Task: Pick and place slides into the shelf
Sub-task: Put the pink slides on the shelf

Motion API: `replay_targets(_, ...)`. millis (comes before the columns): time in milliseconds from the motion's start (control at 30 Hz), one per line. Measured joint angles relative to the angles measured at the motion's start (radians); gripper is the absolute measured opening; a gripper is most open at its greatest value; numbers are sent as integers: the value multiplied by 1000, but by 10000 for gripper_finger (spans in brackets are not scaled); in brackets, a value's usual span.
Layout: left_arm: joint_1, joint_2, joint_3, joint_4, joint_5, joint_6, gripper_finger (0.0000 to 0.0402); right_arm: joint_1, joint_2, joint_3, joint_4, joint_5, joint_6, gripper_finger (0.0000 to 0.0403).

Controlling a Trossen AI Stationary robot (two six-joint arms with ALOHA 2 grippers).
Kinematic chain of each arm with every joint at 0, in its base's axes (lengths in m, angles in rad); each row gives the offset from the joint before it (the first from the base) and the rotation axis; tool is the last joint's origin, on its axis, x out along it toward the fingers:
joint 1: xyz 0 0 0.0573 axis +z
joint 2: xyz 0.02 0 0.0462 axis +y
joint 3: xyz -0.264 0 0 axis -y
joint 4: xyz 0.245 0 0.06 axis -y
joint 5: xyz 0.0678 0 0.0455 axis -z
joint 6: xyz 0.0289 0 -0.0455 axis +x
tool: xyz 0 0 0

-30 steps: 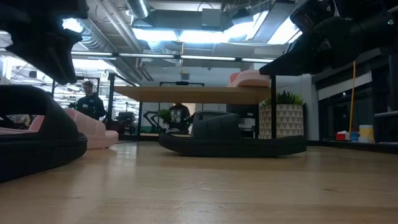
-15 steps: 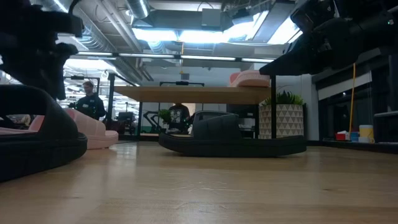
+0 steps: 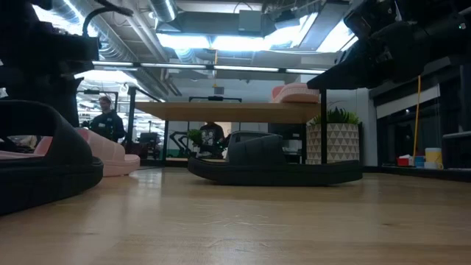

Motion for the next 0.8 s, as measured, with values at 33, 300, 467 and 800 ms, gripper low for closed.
replay_targets(33, 1, 7, 0, 0, 0, 0, 108, 0, 0, 0, 0, 0, 0, 21)
replay_targets(300, 41, 39, 0, -1, 0, 2, 108, 0, 0, 0, -3, 0, 0, 21)
replay_targets(467, 73, 41, 0, 0, 0, 26, 108, 0, 0, 0, -4, 0, 0, 21)
replay_targets(800, 96, 41, 0, 1, -1, 27, 107, 0, 0, 0, -17, 0, 0, 21)
